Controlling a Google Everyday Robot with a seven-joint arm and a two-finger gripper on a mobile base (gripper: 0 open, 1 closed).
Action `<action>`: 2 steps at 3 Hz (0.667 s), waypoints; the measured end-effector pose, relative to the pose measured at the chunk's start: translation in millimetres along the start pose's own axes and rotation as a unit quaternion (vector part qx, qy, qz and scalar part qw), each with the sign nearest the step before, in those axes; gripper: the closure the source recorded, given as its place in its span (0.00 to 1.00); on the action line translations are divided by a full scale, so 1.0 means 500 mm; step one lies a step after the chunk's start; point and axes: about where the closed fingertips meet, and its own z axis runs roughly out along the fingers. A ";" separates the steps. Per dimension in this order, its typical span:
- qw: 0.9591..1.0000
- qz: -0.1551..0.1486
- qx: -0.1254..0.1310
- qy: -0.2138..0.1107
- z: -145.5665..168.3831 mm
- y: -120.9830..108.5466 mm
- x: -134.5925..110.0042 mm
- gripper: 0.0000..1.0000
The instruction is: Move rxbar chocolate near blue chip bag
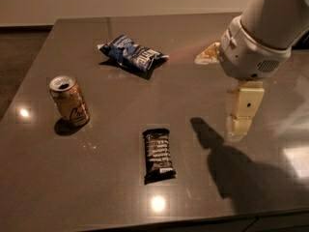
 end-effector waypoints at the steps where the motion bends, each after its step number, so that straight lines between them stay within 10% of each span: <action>1: 0.994 -0.102 -0.038 0.001 0.065 0.020 -0.057 0.00; 2: 0.980 -0.188 -0.066 0.015 0.118 0.035 -0.097 0.00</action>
Offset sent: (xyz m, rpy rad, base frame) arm -0.0269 0.0845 -0.0823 -0.2122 0.0488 0.6209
